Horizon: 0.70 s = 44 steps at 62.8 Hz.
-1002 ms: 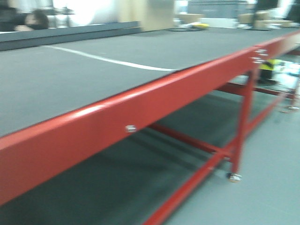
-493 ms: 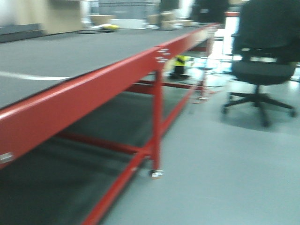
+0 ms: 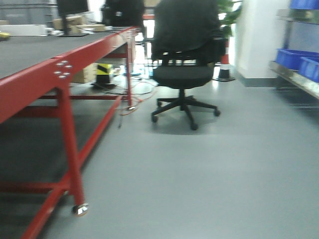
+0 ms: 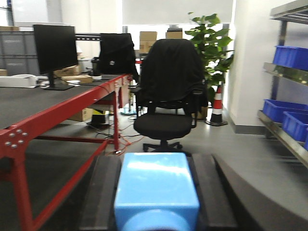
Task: Grab block from conveyor and place in blue bin
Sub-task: 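Drive away from the conveyor past the red frame holding both blocks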
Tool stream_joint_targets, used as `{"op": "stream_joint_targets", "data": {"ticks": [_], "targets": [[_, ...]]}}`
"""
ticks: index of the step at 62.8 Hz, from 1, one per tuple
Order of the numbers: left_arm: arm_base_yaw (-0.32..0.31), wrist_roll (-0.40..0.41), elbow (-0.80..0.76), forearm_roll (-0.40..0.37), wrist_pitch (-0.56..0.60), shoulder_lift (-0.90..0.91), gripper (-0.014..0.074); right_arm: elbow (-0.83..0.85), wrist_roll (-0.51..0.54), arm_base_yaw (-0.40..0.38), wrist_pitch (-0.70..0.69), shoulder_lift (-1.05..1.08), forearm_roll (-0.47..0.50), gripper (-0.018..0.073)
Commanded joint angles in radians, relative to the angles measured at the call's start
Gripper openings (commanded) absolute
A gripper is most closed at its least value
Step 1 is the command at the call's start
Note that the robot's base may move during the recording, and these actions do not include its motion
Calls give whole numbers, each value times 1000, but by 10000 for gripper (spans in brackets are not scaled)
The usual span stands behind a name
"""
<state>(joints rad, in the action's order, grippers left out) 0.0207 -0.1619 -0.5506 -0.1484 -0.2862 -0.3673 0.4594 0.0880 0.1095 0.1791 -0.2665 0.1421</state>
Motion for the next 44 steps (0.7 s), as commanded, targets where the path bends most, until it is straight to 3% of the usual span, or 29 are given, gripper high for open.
{"op": "stream_joint_targets", "data": {"ticks": [1,44], "targets": [[-6,-2,3,-1,20,4,-111,8,8,2,-14,2,-9,-162],[-6,-2,3,-1,20,4,-111,8,8,2,-14,2,-9,-162]]}}
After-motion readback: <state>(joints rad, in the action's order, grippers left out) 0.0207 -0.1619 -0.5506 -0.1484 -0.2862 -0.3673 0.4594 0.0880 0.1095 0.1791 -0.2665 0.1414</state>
